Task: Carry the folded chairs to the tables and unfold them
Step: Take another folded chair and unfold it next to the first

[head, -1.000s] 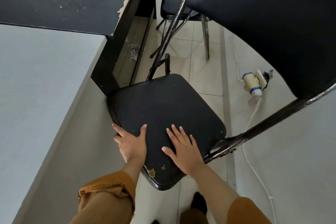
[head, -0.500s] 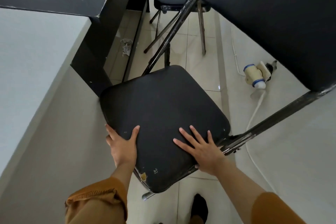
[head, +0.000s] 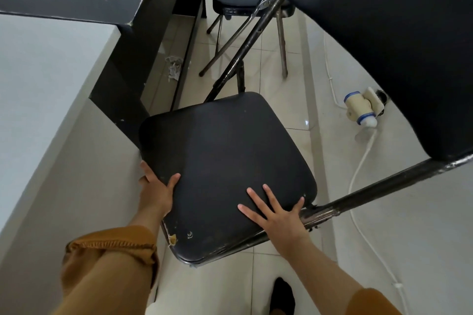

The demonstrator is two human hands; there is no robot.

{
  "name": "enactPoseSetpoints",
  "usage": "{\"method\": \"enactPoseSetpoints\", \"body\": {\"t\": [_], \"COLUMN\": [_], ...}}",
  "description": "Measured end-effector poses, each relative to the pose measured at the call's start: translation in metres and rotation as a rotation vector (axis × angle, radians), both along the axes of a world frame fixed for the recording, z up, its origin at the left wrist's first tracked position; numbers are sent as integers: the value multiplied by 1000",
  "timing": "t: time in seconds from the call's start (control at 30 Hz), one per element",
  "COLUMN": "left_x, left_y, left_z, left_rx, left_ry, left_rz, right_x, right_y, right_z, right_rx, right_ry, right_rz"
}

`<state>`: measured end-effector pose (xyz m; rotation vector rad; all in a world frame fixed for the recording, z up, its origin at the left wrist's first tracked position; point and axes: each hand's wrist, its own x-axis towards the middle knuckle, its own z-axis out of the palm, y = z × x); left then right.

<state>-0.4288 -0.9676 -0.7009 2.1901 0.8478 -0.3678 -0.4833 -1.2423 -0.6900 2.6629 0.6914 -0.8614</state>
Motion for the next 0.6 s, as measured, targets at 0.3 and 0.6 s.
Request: {"method": "enactPoseSetpoints", "body": {"t": [0.3,0.6], "left_x": [-12,-85], "left_y": [-26,-98], "left_z": [-5,-3], "left_rx": [412,568], "left_ry": [35,39], "left_rz": [-212,-672], "right_x": [-2,-3], "right_y": [25,39], "right_z": [-13,-12], "right_rx": [-53,135], "right_ry": [23,76], "right_rz": [-63,-160]}}
